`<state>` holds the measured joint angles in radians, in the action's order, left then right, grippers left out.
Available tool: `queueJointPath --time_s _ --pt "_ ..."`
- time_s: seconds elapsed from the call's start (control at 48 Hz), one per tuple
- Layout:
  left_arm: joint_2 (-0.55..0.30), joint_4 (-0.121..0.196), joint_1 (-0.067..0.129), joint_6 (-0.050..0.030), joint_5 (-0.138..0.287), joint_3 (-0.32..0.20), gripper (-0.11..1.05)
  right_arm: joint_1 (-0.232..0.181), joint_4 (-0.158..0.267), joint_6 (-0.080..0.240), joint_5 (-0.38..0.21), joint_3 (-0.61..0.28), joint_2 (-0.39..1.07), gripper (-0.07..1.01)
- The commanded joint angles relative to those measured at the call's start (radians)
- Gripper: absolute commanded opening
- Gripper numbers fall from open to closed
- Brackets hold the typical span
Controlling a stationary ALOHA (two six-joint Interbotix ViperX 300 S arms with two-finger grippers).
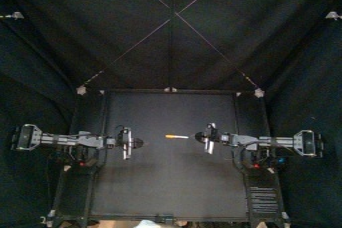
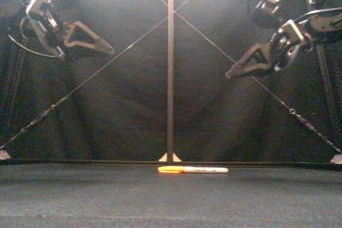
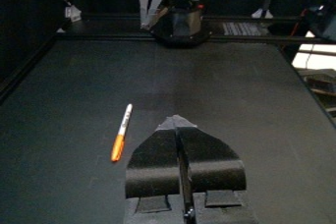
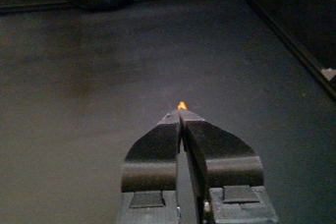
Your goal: Uncap the pen
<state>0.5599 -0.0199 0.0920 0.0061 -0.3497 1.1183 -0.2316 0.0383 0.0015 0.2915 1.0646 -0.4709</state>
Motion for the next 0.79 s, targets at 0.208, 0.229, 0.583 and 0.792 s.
queueJointPath --time_s 0.208,0.229,0.583,0.792 --pt "-0.144 -0.026 0.034 0.0015 -0.015 -0.074 0.30 -0.020 0.021 0.002 0.002 -0.153 0.347 0.48" --pt "-0.149 -0.026 0.035 0.0015 -0.015 -0.075 0.32 -0.021 0.021 0.003 -0.002 -0.161 0.364 0.50" --pt "-0.167 -0.025 0.040 0.0000 -0.015 -0.077 0.70 -0.058 0.012 0.006 -0.084 -0.227 0.506 0.75" --pt "-0.167 -0.025 0.038 0.0000 -0.015 -0.078 0.88 -0.084 0.000 0.006 -0.115 -0.225 0.517 0.75"
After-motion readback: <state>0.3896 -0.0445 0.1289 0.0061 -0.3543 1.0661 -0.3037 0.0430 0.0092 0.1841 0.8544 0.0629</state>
